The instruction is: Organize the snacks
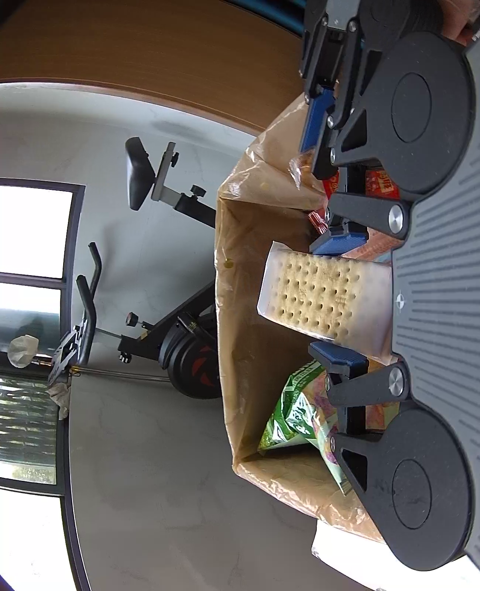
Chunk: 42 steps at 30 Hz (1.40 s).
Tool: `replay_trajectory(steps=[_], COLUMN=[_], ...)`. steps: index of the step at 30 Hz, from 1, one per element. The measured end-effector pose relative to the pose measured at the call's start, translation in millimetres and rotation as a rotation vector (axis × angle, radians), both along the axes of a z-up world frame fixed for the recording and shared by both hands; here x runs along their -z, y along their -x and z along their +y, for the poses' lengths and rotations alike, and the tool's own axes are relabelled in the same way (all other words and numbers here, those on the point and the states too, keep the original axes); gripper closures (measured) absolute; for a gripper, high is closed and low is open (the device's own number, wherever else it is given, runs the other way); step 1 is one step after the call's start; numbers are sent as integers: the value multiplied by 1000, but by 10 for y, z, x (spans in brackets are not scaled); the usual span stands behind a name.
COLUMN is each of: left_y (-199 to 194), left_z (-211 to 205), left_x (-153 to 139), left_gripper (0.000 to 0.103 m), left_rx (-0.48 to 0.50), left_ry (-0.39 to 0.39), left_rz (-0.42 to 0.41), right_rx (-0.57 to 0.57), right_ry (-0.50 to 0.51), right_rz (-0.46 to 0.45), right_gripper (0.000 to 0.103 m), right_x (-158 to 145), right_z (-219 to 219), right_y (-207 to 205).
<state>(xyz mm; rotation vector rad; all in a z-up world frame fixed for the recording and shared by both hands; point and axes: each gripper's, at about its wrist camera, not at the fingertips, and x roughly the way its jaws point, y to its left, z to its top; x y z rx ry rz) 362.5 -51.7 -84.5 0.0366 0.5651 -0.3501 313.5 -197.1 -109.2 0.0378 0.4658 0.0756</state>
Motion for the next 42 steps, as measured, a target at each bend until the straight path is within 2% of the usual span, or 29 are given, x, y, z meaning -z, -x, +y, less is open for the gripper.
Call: replay_trajectory(steps=[3,4,7,12,14,16,17,19,22,25,29,35,42], left_y=[29,49,102,202,274,357,406,512,695,876,1120,1519,1851], left_z=[38,49,123,246,299,353,390,450,545,624,674,592,665], left_x=[20,13,-25,-140,-192,-261,-294,-363,-462,-562,-705,-917,-1132], left_gripper=[49,47,34,23,17,11,10,7,5,4,3,3,3], left_rx=[-3,-1,-18,-20,-30,-47,-59,-77,-89,-87,-107,-105,-102], left_ry=[7,11,10,23,15,6,2,-3,-7,-13,-24,-124,-73], left_rz=[13,13,1,-13,-25,-41,-48,-67,-94,-112,-156,-270,-308], right_rx=[-10,-13,-12,3,10,14,15,28,53,76,50,98,135], right_ry=[26,32,51,56,47,35,30,17,-9,-12,-33,-8,-23], right_rz=[0,0,-1,-8,-9,-16,-25,-45,-71,-75,-79,-105,-153], right_gripper=[85,80,75,68,60,39,34,12,0,0,0,0,0], right_x=[-21,-31,-62,-124,-150,-201,-226,-303,-418,-534,-675,-916,-1187], right_z=[28,41,77,89,98,109,117,136,158,203,261,318,339], right_y=[36,44,80,152,191,251,283,372,526,681,912,1249,1623])
